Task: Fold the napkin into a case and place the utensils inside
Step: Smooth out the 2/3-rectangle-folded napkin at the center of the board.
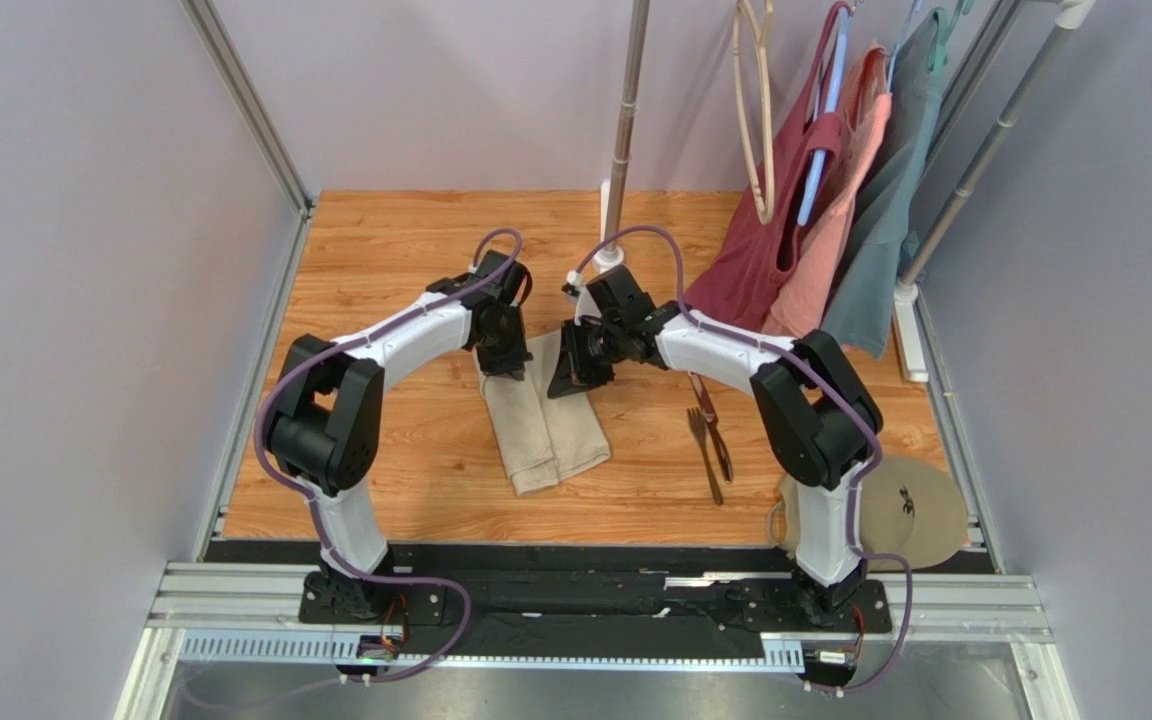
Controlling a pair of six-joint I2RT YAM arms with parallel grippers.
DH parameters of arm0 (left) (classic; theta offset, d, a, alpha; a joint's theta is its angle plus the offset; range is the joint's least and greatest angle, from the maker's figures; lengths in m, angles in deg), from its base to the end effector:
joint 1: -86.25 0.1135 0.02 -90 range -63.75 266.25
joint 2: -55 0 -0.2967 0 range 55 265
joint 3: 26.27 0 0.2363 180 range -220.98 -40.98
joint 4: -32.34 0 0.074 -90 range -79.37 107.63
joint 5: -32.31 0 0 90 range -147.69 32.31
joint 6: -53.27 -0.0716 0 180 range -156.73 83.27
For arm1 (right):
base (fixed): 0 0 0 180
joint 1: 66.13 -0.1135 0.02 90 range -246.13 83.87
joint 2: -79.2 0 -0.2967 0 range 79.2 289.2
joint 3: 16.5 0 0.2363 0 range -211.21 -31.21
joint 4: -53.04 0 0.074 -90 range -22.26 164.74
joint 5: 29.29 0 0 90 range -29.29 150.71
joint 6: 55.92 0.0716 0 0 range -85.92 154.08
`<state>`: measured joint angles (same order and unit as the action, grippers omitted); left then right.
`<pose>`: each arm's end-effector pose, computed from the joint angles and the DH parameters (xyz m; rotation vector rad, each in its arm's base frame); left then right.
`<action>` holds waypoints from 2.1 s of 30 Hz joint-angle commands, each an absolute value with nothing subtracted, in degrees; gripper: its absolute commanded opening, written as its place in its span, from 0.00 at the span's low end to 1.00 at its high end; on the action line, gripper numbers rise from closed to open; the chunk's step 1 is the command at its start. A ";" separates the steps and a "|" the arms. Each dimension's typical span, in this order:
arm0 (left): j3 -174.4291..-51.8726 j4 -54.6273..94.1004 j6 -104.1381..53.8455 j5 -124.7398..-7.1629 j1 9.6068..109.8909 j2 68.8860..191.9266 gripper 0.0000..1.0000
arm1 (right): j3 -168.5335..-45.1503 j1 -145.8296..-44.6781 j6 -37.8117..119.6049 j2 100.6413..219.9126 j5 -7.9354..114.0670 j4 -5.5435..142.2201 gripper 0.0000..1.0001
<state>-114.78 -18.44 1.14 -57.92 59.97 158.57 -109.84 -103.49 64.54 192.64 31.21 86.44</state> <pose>0.3383 -0.1674 0.2077 -0.2784 2.7548 -0.3194 0.3291 0.2956 0.1949 -0.3949 2.6703 1.0823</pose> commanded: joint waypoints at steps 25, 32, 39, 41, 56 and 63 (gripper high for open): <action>-110.97 -17.87 -1.04 -59.71 61.46 151.61 0.14 | -97.47 -109.90 67.13 192.58 25.82 75.21 0.00; -98.12 -13.49 3.52 -65.15 61.46 143.77 0.02 | -100.98 -107.70 67.31 189.94 26.25 76.71 0.00; -89.59 -6.90 6.51 -67.44 60.85 139.38 0.00 | -113.54 -104.98 67.83 196.69 25.03 78.02 0.00; -88.18 -6.36 7.22 -67.80 60.85 138.76 0.00 | -118.73 -104.97 68.01 200.20 24.59 78.46 0.00; -84.40 -3.90 6.69 -68.41 60.15 135.78 0.03 | -138.61 -102.87 67.66 219.11 21.86 79.52 0.00; -83.27 -4.60 9.06 -71.93 59.27 131.91 0.05 | -138.88 -102.69 66.95 217.19 22.30 80.49 0.00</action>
